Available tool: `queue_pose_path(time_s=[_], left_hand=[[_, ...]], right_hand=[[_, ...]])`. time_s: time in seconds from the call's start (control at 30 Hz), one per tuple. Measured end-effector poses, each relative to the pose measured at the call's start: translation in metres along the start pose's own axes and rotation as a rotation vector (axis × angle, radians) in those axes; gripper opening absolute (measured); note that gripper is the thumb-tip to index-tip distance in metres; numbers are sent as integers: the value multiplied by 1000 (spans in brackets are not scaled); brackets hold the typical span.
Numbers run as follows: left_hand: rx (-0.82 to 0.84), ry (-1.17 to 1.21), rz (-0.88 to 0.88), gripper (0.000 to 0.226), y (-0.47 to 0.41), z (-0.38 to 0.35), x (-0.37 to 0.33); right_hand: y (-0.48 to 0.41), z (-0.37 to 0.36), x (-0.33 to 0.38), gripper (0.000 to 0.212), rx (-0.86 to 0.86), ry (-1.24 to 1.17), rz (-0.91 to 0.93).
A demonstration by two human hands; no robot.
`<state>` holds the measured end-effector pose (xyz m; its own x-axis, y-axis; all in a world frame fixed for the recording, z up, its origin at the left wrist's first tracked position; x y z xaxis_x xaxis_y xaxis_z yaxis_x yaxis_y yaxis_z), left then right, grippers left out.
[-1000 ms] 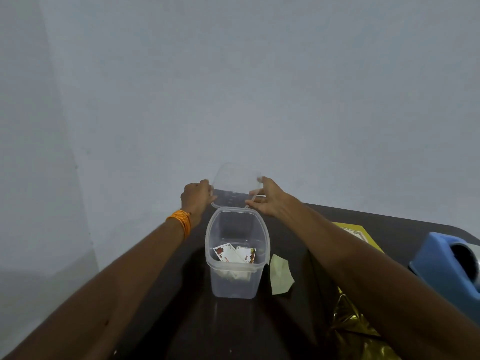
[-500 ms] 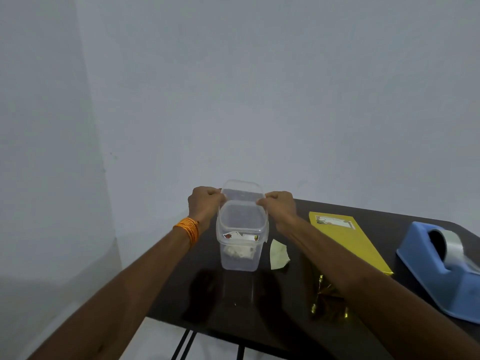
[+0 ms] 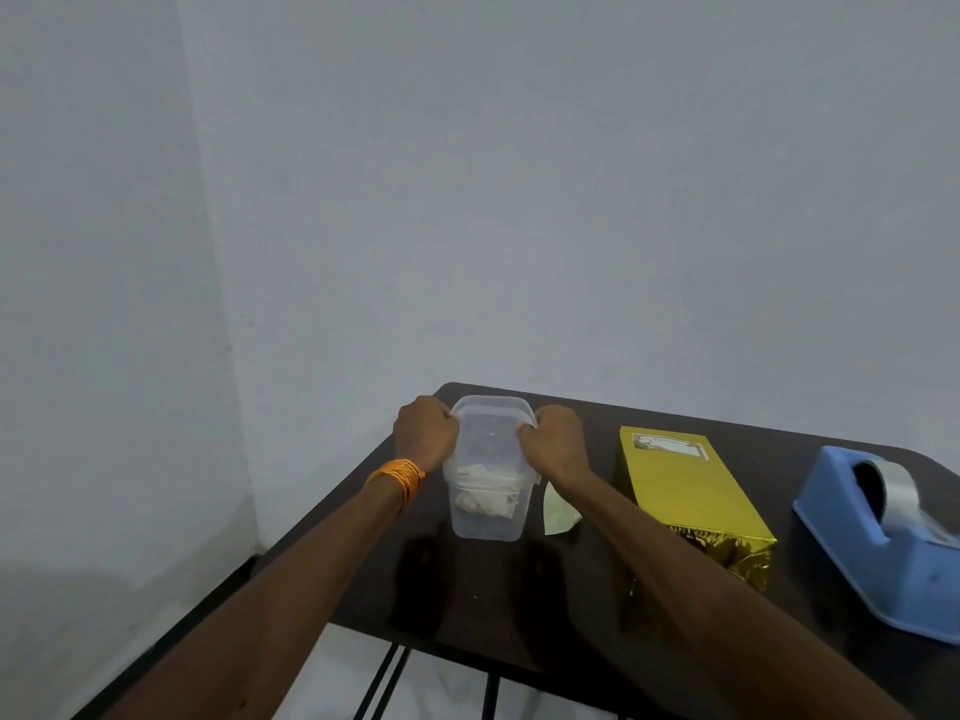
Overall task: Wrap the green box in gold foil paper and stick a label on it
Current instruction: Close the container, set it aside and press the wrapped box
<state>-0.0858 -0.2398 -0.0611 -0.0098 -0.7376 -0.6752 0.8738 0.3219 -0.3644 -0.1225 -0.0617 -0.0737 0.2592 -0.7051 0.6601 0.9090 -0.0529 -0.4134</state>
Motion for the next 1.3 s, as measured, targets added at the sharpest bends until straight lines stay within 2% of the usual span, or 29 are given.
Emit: queue_pose_path(time_s=[0.5,0.73,0.8,1.03,1.3], left_hand=[[93,-309,-19,26,10,-2,-14],[18,-243,-50,14,8,13,-25],[13,-225,-49,6,8,20,-32],[48,-186,0,12,17,14,-19],[-7,-200,-31,18,23,14,-17]], right_hand=[[4,-7,4,29,1,200,114],[-2,5,12,16,12,102,126],[-5,12,16,20,27,94,116],[6,8,5,21,22,74,91],[11,14,16,22,12,65,154]])
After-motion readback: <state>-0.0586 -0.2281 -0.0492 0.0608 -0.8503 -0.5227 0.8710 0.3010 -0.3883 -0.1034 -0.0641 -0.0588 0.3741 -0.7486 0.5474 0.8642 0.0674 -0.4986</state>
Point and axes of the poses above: each hand's wrist, its own y-axis away from the middle knuckle, its own z-axis out of the back of the hand, x = y × z, the point moved 4 cm from there along -y, towards the middle knuckle
